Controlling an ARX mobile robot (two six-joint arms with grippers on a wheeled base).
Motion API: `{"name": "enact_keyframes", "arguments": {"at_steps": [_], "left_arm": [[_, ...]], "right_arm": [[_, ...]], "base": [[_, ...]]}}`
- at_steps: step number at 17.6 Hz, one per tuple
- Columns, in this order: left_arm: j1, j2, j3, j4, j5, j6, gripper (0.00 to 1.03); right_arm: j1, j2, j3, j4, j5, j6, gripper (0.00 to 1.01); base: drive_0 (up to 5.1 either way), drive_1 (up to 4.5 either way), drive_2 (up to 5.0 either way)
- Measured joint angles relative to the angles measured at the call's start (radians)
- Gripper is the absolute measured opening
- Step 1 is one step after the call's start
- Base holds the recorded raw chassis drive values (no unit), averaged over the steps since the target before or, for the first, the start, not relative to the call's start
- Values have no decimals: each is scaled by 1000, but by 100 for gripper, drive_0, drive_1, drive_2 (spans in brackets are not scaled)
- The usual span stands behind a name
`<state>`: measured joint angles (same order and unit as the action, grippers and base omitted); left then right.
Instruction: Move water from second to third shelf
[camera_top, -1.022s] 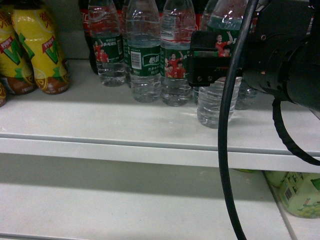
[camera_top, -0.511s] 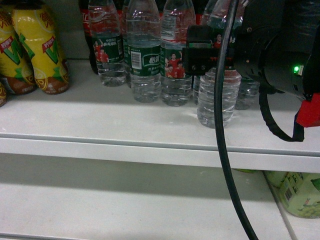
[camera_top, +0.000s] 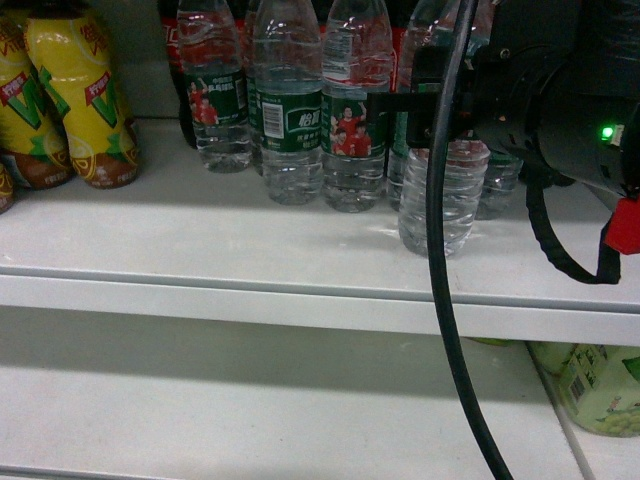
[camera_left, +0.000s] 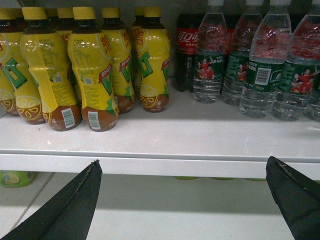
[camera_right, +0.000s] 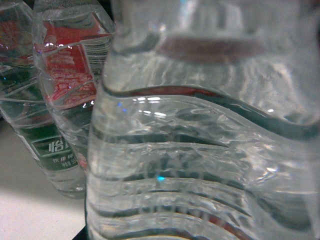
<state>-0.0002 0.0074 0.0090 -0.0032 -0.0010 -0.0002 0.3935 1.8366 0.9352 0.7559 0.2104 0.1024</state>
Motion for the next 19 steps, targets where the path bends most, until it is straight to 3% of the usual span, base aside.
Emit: {"name": "enact_keyframes", "arguments": {"at_steps": [5,11,19], "left_arm": [[0,0,0,0,0,0,98],[0,0,0,0,0,0,98],[0,0,0,0,0,0,98]], "right_arm": [[3,-185,-185,-32,-32,1,44],[12,-522,-385,-174,-72,-7,44],[-60,-930,-547,-403,-83,-18,43]], "base": [[0,0,0],[0,0,0],[0,0,0]]}}
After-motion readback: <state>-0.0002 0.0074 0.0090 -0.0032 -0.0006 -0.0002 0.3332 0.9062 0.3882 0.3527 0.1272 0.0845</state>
